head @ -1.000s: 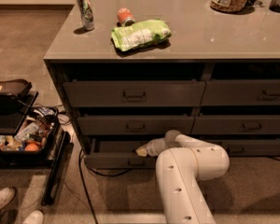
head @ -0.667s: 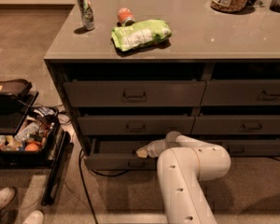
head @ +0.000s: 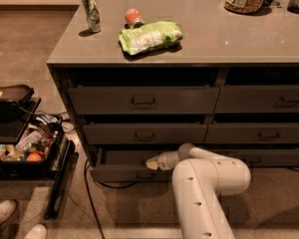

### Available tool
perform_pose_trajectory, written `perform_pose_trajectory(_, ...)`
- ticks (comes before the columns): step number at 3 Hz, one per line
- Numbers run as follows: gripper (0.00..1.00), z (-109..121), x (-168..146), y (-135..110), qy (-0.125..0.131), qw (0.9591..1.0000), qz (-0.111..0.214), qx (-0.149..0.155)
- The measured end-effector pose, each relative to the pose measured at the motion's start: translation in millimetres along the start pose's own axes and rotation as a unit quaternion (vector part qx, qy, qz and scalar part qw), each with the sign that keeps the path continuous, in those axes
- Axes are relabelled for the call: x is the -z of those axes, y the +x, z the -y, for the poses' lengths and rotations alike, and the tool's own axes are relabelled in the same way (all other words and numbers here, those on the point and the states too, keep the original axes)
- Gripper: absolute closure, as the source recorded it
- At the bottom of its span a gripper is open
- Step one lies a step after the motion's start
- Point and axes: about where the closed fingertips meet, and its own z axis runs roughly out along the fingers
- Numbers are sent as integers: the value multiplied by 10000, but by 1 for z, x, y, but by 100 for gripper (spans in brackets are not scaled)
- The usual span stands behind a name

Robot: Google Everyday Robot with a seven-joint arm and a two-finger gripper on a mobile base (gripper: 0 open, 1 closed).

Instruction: Open bottom drawer

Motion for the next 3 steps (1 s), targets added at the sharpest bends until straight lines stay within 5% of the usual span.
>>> perform_pose_trajectory(3,100,-5,3,11,10,9999,68,-123)
